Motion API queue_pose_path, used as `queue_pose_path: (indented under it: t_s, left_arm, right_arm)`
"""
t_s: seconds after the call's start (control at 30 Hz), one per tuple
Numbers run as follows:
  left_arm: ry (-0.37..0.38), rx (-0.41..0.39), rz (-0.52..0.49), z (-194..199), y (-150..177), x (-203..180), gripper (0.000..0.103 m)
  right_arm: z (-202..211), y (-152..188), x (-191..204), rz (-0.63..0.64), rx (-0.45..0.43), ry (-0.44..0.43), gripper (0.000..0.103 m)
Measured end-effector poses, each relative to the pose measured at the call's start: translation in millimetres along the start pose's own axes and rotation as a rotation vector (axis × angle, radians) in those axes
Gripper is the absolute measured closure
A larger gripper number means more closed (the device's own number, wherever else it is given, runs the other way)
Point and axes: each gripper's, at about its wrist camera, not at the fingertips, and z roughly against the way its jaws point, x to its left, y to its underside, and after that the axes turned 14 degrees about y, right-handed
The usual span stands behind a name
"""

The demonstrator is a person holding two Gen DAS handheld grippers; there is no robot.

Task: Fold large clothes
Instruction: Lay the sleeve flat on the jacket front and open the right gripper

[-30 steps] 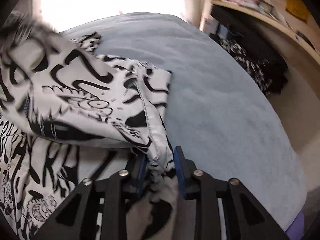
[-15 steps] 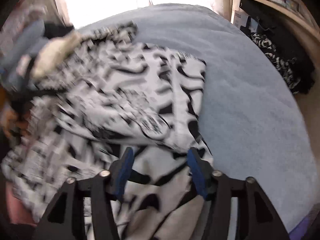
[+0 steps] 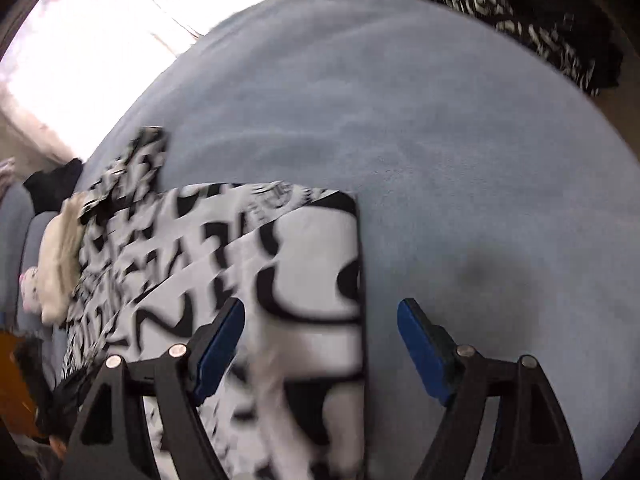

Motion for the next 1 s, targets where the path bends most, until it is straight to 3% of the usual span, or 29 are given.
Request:
queue_pose_path:
  t_s: [0.07,0.1,0.13,0.2,0.23,0.33,0.5,0.57,0.67,0.77,0.83,0.9,1.0]
  left_arm:
    - [-0.023,-0.008,-0.011,-1.1,-5.2,-1.7,0.076]
    - [-0.032,-0.013,-0.010,-1.2,-8.6,-1.2,0.083]
    - [-0.019,-0.020,-0.004,-0.3,-12.9,-0.5,0.088]
    - [-0.036,-0.065,-0.019,6.2,-20.2,-2.7,0.093]
    - [-0.042,-0.088,-0.033,9.8,-23.3,-5.4,0.094]
    - [-0.054,-0.161,-0.067,15.0,-30.3,-12.6,0.094]
    - [-0.120,-0.106,-0.058,-22.3,-22.3,-8.3,0.091]
    - [-0.143,-0.136,-0.060,-18.7,-19.7,-11.2,0.087]
    - [-0.091,-0.129,-0.031,-2.0,-22.2,-8.9,0.085]
    - [-0.057,-0.131,0.010,21.4,-23.3,-5.7,0.084]
    - [-0.066,-0.112,0.037,34.0,-21.3,-7.8,0.084]
    - [-0.104,-0.107,0.032,44.7,-15.5,-16.0,0.084]
    - [-0.085,-0.134,0.000,57.2,-2.2,-32.6,0.084]
  right_arm:
    - [-19.0,-5.1,1.9,-0.004,0.024,0.008,0.032]
    - [-20.5,-5.1,2.4,-0.001,0.017,0.017,0.052]
    - [-20.0,-6.7,5.1,0.018,0.007,0.027,0.093]
    - [-10.3,-10.3,9.6,0.052,-0.015,0.020,0.098]
    - [5.5,-10.4,11.9,0.067,-0.084,0.037,0.101]
    - [26.9,-8.7,6.8,0.049,-0.212,0.056,0.101]
    - [-18.5,-4.5,8.3,0.087,-0.129,0.151,0.100]
    - [-12.7,-5.2,10.8,0.087,-0.144,0.168,0.100]
    - [8.1,-7.9,11.7,0.082,-0.144,0.165,0.096]
    - [39.2,-2.5,4.4,0.060,-0.147,0.115,0.081]
    - [62.8,7.8,12.1,0.073,-0.177,0.088,0.062]
    - [81.7,21.6,21.4,0.101,-0.202,0.072,0.057]
    - [99.5,55.0,43.7,0.150,-0.199,0.039,0.057]
